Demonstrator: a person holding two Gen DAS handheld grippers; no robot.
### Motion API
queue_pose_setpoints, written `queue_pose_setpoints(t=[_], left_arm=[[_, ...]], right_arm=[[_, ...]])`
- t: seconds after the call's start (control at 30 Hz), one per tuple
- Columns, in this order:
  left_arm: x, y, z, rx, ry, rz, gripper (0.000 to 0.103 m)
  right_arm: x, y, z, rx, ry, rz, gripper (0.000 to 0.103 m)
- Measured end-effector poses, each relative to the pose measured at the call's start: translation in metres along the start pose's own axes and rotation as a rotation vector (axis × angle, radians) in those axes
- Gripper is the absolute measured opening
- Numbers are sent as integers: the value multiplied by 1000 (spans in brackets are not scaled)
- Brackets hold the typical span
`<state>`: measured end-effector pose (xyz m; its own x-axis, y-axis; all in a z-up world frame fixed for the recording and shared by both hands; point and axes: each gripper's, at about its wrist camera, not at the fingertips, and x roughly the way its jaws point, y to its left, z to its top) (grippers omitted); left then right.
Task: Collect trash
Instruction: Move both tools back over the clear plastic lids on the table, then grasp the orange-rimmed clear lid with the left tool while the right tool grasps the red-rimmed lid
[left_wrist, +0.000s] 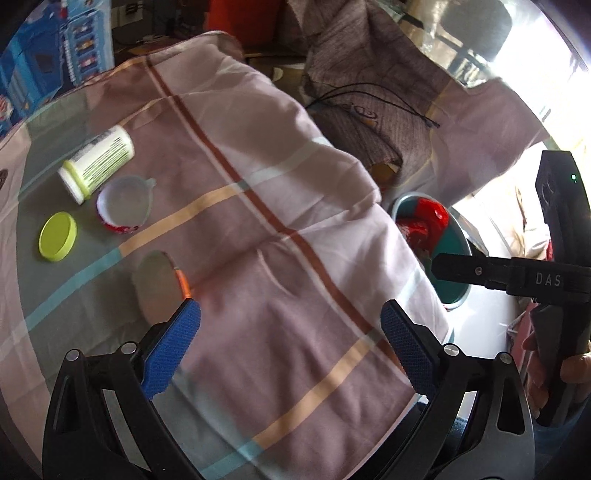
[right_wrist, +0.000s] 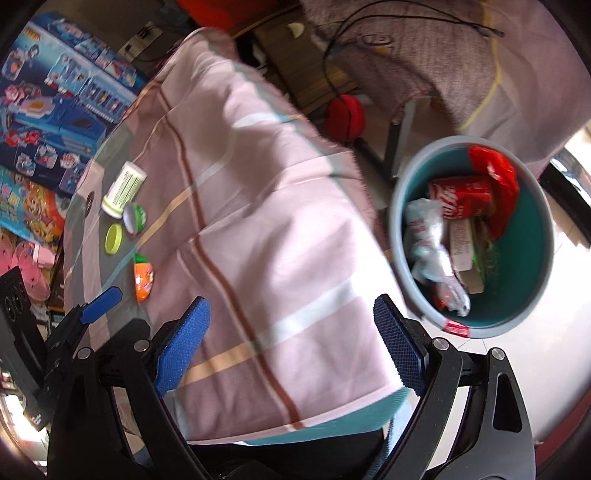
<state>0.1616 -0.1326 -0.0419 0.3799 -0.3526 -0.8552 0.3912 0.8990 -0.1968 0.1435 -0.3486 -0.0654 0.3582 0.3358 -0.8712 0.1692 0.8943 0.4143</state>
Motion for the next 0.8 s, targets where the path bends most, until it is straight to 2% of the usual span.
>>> queue_pose_setpoints(t=[0.13,0.33,0.53,0.7,0.73,0.8], left_arm=[[-5,37,-9,-73,-13,37,99],[4,85,-24,-176,19,72,99],[13,107,-27,-217,40,70,99],[15,107,-17,-221,16,25,98],[17,104,-14,-215,13,20,97],[21,100,-9,-216,16,8,82]], right_arm=[[11,31,3,-73,18,6,86],[37,63,11,-119,74,13,86],[61,78,21,-116,113,33,86],[72,77,30,-102,120,39,86],[73,77,31,-102,120,41,86],[75,77,33,-104,121,44,86]])
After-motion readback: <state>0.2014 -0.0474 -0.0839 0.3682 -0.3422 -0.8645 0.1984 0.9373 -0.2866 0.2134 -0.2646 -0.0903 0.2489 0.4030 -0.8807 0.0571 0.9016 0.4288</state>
